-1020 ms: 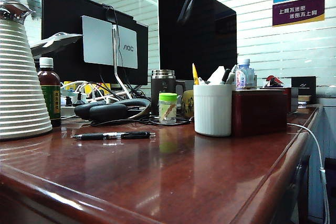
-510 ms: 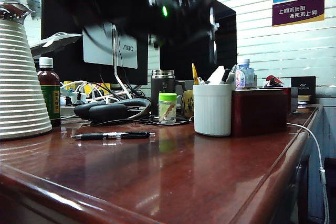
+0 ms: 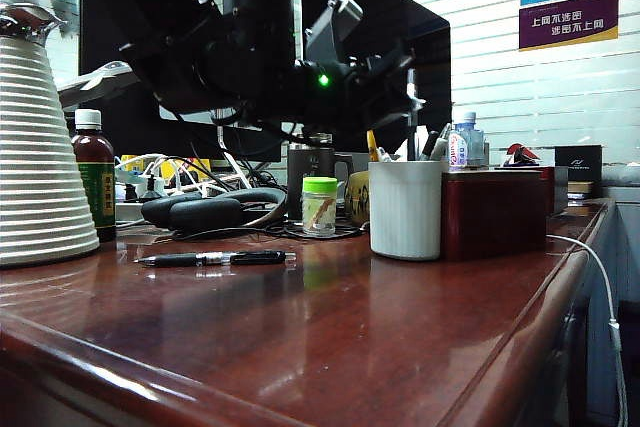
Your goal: Pick up all the pens on the desk and put them into the pen holder one by one.
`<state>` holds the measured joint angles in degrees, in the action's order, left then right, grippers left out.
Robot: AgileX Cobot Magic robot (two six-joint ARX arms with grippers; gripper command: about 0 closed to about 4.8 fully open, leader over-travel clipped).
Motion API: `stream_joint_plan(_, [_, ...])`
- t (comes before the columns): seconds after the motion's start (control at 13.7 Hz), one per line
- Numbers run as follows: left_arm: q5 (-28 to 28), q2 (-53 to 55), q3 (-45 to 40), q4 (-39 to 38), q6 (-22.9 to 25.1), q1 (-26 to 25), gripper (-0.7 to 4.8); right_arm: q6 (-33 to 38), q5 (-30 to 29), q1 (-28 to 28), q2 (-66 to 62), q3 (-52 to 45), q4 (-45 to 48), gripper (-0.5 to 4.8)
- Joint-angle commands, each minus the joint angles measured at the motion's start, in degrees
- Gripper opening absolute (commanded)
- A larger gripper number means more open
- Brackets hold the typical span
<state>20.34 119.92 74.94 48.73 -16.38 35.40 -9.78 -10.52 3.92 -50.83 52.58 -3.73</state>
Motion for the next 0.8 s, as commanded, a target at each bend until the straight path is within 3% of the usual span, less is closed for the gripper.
stream_joint_plan(0.07, [1.5,-0.2,0.2,-2.8,1.6,0.0,-0.05,-0.7,-0.1,0.0,0.0,0.2,2.3,2.16])
stream_joint_plan(0.15, [1.6,-0.2,0.2,-3.2,2.3,0.0,1.24,-0.7,-0.1,0.0,0.0,0.2,2.3,2.16])
stream_joint_plan(0.29, [2.1,-0.3,0.2,-2.3,4.4,0.0,1.97,-0.7,-0.1,0.0,0.0,0.2,2.3,2.16])
stream_joint_plan(0.44, [8.4,-1.1,0.2,5.5,4.3,0.0,2.3,-0.7,-0.1,0.0,0.0,0.2,2.3,2.16])
stream_joint_plan(0.51, [8.6,-4.0,0.2,4.1,3.6,0.0,3.3,-0.7,-0.1,0.0,0.0,0.2,2.3,2.16])
stream_joint_plan(0.58, [9.3,-6.4,0.2,0.4,4.0,0.0,3.75,-0.7,-0.2,0.0,0.0,0.2,2.3,2.16])
stream_joint_plan(0.66, [9.3,-8.1,0.2,-2.3,4.5,0.0,3.84,-0.7,-0.2,0.0,0.0,0.2,2.3,2.16])
stream_joint_plan(0.73, [9.4,-13.5,0.2,-12.9,11.0,-0.4,4.1,0.3,-0.2,0.0,0.0,0.2,2.3,2.16])
stream_joint_plan(0.8, [9.7,-19.6,0.2,-29.1,19.7,-1.5,4.09,0.9,-1.4,0.0,0.0,0.2,2.5,2.16])
